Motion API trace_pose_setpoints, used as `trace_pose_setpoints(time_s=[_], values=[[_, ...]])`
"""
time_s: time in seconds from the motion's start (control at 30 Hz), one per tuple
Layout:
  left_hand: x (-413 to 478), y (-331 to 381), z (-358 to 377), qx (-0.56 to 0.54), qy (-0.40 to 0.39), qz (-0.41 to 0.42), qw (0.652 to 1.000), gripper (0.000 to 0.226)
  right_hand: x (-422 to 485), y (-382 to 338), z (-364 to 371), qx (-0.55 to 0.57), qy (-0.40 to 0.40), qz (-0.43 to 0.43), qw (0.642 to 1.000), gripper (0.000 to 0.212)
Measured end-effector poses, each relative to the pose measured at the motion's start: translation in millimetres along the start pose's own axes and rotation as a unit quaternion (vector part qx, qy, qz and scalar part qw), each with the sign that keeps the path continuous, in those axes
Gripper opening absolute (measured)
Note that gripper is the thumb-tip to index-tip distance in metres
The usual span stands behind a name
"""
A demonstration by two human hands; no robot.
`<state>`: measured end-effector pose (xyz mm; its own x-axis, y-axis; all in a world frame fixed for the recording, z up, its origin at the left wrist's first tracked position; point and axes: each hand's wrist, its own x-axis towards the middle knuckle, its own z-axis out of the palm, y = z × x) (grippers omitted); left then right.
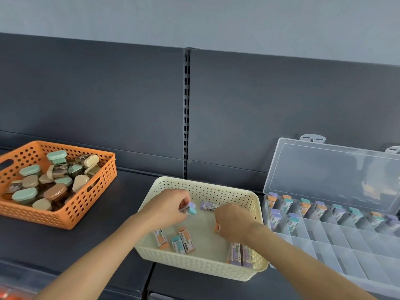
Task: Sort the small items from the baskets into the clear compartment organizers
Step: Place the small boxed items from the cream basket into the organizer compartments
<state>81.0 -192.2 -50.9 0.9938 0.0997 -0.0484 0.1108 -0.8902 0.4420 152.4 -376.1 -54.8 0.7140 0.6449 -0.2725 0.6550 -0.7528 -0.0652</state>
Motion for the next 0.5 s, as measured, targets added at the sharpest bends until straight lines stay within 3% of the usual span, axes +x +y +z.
trace_pose_setpoints(time_s=[0.1, 0.2, 0.27, 0.33, 0.5], values=[[-5.0, -5.0, -5.2, -0.001, 0.056, -0.029, 0.998, 0.010, 3.1, -15.9, -2.5, 0.069, -0.005, -0.021, 0.997, 0.022], [-9.2, -7.2, -11.4, -0.015, 0.117, -0.066, 0.991, 0.010, 11.2, -36.7, -1.1, 0.121, -0.025, -0.028, 0.992, 0.012], [-11.8, -7.0, -14.1, -0.028, 0.145, -0.078, 0.986, 0.011, 17.0, -49.1, 1.3, 0.146, -0.044, -0.021, 0.988, 0.027], [-14.9, -6.0, -15.9, -0.035, 0.160, -0.085, 0.983, 0.012, 21.0, -56.5, 3.2, 0.171, -0.062, -0.009, 0.983, 0.035], [-19.4, -9.8, -17.8, -0.033, 0.170, -0.093, 0.980, 0.014, 24.6, -65.2, 3.7, 0.153, -0.052, 0.004, 0.987, 0.031]])
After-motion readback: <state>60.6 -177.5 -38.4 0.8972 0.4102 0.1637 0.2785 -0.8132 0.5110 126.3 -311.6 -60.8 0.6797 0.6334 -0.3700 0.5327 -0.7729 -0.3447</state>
